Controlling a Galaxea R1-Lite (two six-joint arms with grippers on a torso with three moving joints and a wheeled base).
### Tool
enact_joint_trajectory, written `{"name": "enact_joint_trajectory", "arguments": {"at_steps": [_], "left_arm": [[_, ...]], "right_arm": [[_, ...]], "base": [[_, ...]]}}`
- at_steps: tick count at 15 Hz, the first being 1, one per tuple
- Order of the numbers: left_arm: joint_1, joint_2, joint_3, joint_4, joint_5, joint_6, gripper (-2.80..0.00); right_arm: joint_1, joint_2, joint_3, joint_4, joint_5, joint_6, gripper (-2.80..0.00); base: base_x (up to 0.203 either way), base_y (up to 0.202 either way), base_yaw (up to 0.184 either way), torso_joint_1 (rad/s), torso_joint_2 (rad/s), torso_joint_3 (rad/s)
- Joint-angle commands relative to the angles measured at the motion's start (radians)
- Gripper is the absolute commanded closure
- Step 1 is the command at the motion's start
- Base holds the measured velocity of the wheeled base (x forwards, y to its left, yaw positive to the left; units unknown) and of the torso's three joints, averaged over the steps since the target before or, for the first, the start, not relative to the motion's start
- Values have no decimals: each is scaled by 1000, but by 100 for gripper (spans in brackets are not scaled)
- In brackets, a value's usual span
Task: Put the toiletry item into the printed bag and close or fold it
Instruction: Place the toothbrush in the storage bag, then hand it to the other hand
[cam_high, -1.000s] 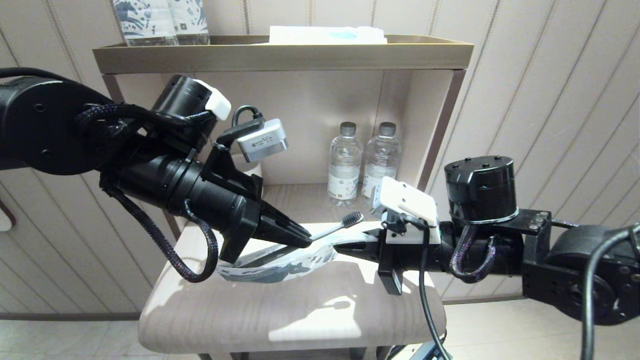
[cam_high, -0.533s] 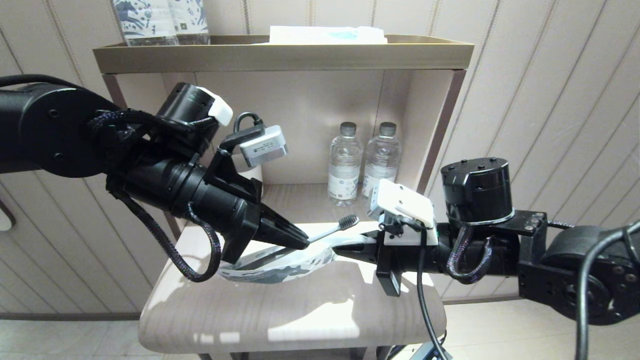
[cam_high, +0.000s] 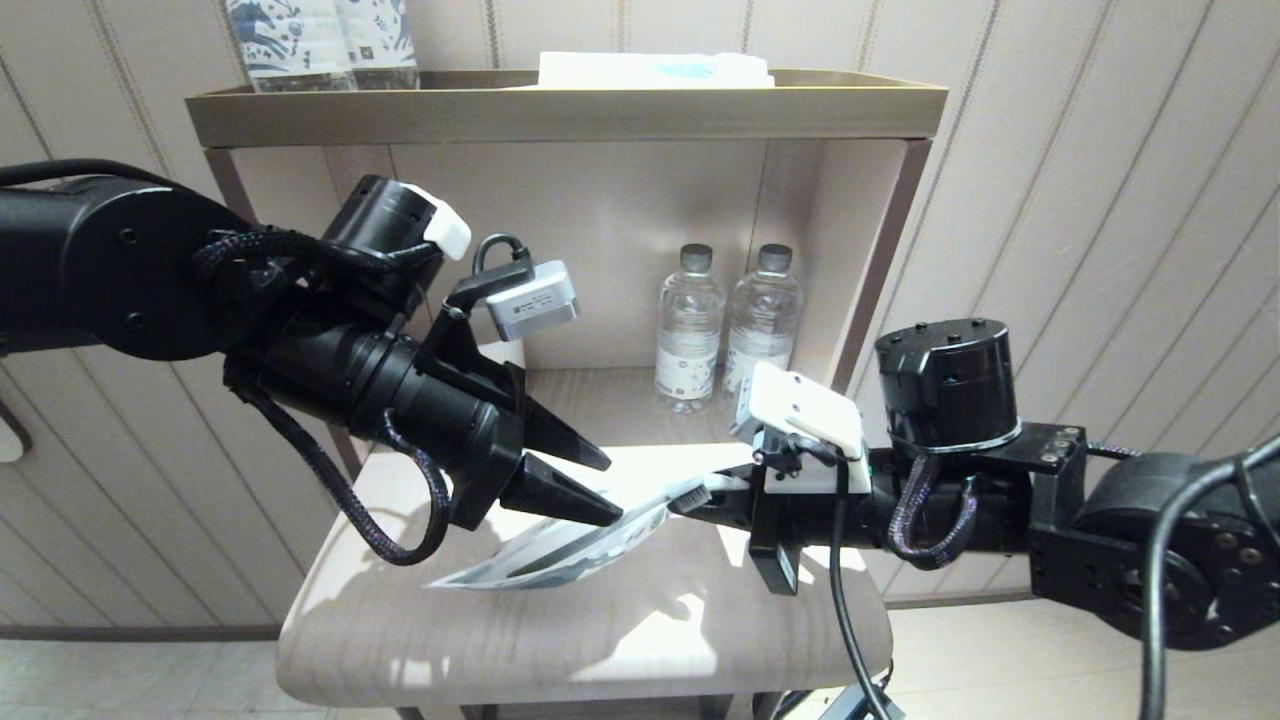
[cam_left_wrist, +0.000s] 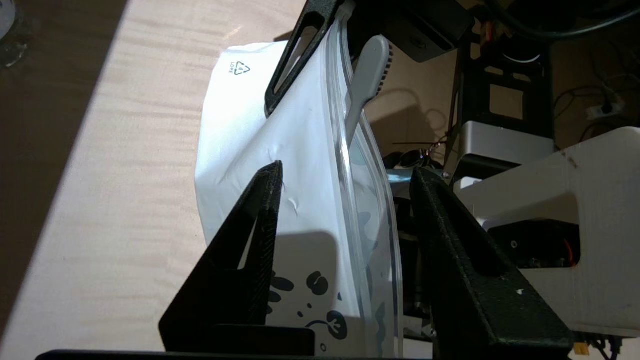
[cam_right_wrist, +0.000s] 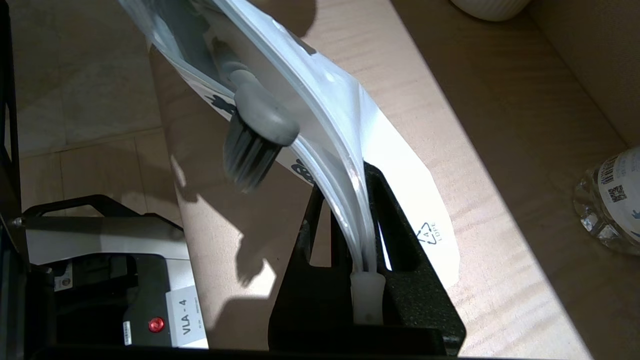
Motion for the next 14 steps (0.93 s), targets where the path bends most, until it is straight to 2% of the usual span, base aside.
{"name": "enact_joint_trajectory", "arguments": {"at_steps": [1, 4, 8, 9, 10, 11, 12, 14], "left_arm": [[1, 4, -2, 1, -4, 0, -280], [16, 5, -4, 1, -7, -4, -280], [101, -12, 28, 11, -35, -20, -280], [128, -19, 33, 6, -47, -50, -280], [157, -21, 26, 1, -60, -108, -280], [190, -24, 23, -9, -77, -151, -280], [222, -36, 37, -25, -92, -167, -280], [269, -74, 106, -65, -131, -172, -280]], "right_arm": [[2, 4, 1, -3, 3, -3, 0], [0, 9, 0, -3, 3, -3, 0], [-9, 15, -3, 0, 10, 3, 0], [-9, 12, -10, 3, 16, 22, 0], [-7, 14, -38, 9, 20, 60, 0], [-7, 32, -64, 12, 20, 127, 0], [-14, 48, -84, 8, 17, 195, 0], [-30, 54, -107, 6, 12, 222, 0]], "base": [[0, 0, 0, 0, 0, 0], [0, 0, 0, 0, 0, 0], [0, 0, 0, 0, 0, 0], [0, 0, 0, 0, 0, 0], [0, 0, 0, 0, 0, 0], [0, 0, 0, 0, 0, 0], [0, 0, 0, 0, 0, 0], [0, 0, 0, 0, 0, 0]]}}
